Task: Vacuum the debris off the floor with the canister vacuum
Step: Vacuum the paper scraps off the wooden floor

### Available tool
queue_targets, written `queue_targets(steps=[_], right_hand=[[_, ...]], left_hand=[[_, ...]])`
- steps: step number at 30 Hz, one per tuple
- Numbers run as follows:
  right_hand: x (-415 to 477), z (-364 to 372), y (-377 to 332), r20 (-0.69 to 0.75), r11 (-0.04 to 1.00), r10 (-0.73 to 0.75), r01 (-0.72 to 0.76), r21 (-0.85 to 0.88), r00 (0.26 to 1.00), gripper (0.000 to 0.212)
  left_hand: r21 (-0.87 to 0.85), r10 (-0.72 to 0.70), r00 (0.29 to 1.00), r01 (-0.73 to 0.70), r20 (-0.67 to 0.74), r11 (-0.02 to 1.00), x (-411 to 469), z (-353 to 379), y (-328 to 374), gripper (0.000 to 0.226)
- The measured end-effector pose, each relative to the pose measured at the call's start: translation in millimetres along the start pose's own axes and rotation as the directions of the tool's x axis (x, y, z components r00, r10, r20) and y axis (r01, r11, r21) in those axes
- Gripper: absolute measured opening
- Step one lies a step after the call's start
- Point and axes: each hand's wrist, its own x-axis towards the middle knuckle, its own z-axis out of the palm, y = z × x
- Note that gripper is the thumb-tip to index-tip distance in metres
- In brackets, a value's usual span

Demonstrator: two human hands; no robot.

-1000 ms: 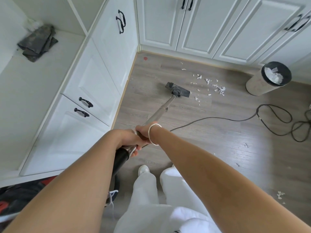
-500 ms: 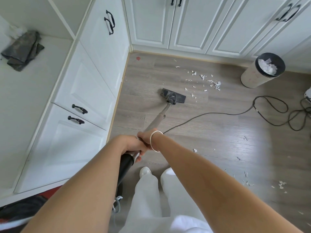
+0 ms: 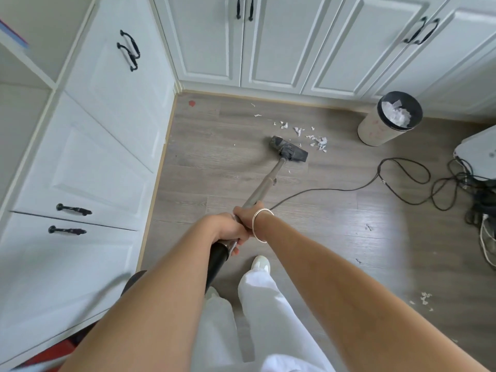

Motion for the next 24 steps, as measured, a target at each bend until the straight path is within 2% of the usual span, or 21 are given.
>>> queue_targets(steps=[4, 10, 15, 24], right_hand=[[22, -31, -10, -0.013, 0.999, 0.022, -0.022, -0.037, 1.000, 0.055], [44, -66, -20, -0.022, 0.998, 0.031, -0.032, -0.046, 0.999, 0.056], [61, -91, -35, -0.025, 0.999, 0.004, -0.003, 0.045, 1.000, 0.055], [88, -139, -55, -0.070, 0.994, -0.011, 0.019, 0.108, 0.998, 0.055]], left_hand=[[0.027, 0.022, 1.000, -0.022, 0.008, 0.999, 13, 6, 38, 0.017], [-0.032, 0.024, 0.999, -0.023, 0.021, 0.999, 35, 15, 78, 0.015], [0.009, 0.081, 0.997, -0.081, -0.008, 0.997, 41, 15, 113, 0.022], [-0.034, 0.113, 0.994, -0.113, -0.005, 0.993, 59, 19, 162, 0.020]])
